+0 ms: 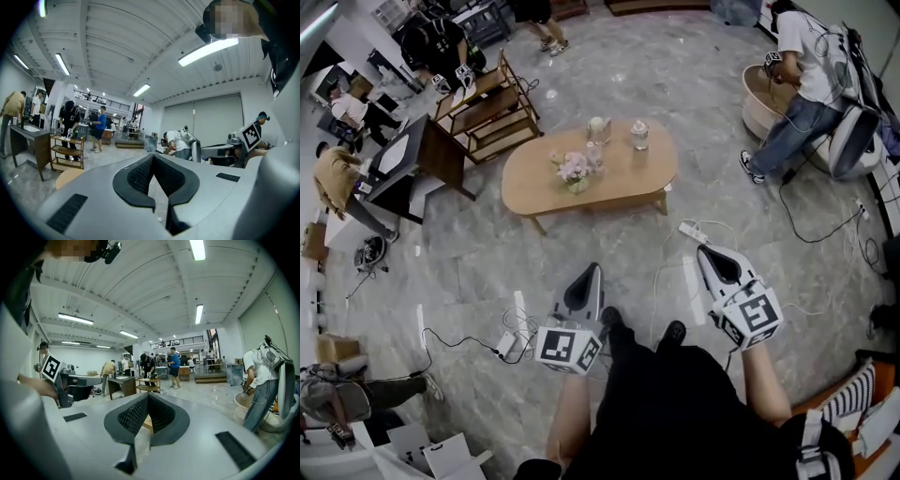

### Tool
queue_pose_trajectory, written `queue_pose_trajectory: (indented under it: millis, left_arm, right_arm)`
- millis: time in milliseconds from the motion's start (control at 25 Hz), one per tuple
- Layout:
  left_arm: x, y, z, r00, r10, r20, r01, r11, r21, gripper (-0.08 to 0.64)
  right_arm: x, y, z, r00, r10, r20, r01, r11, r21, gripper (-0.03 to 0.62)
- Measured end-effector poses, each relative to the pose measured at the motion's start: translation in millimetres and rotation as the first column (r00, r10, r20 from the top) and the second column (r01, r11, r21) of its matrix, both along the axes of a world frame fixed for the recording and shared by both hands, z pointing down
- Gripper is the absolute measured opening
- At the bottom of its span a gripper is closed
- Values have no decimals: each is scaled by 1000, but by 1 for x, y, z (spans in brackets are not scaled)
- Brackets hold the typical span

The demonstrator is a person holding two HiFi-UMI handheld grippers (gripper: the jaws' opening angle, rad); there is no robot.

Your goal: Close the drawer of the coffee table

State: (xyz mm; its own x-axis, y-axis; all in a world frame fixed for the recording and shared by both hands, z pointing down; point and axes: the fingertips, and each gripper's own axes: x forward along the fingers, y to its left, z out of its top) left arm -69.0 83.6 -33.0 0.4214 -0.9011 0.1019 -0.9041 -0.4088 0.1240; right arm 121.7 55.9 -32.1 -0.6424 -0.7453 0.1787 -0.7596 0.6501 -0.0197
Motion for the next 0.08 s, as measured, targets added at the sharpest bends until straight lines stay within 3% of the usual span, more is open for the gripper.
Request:
queue_pose_trajectory:
  millis: [80]
  left_arm:
    - [-1, -1, 0, 1000, 0, -1, 0, 1000, 0, 14]
  right_arm:
    - [0, -1, -1, 1000, 9, 4, -9, 1000, -11, 12]
